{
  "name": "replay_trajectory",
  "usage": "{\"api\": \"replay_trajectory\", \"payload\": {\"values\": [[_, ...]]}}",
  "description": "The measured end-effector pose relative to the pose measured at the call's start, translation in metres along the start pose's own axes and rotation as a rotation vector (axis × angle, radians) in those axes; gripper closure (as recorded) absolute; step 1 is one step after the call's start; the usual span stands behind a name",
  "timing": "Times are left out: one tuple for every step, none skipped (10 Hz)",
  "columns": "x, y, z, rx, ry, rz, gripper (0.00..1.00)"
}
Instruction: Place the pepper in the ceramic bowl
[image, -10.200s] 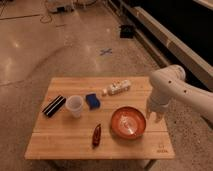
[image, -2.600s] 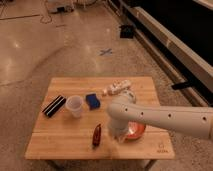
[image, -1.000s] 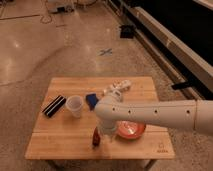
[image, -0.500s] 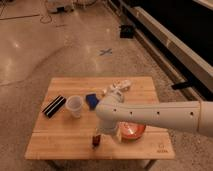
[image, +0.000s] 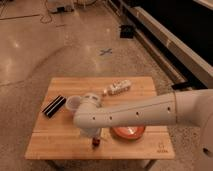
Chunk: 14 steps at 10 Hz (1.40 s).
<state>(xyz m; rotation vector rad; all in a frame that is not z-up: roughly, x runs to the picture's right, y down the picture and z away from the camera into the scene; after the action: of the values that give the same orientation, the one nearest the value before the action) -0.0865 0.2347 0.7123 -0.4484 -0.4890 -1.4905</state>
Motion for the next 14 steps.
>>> {"api": "replay_trajectory", "payload": {"values": [[0.001,-0.009,0.006,-0.008,0.015,-0.028,0.2],[0.005,-0.009,0.014,-0.028,0.021,-0.04,0.2],[0.008,-0.01,0.022,-0.053,0.023,-0.056,0.2],[0.012,-0.012,0.027,-0.072,0.02,-0.066,0.2],[0.016,-0.01,0.033,-0.089,0.013,-0.075,0.2],[0.019,-0.01,0.038,-0.096,0.005,-0.081,0.2],[0.023,-0.005,0.043,-0.107,-0.005,-0.077,0.2],[0.027,0.001,0.049,-0.116,-0.018,-0.073,0.2],[0.028,0.003,0.052,-0.122,-0.026,-0.072,0.2],[0.029,0.006,0.057,-0.13,-0.037,-0.073,0.2],[0.03,0.011,0.064,-0.14,-0.052,-0.077,0.2],[0.03,0.013,0.068,-0.147,-0.063,-0.083,0.2],[0.03,0.014,0.073,-0.152,-0.074,-0.088,0.23],[0.031,0.016,0.076,-0.156,-0.085,-0.09,0.32]]}}
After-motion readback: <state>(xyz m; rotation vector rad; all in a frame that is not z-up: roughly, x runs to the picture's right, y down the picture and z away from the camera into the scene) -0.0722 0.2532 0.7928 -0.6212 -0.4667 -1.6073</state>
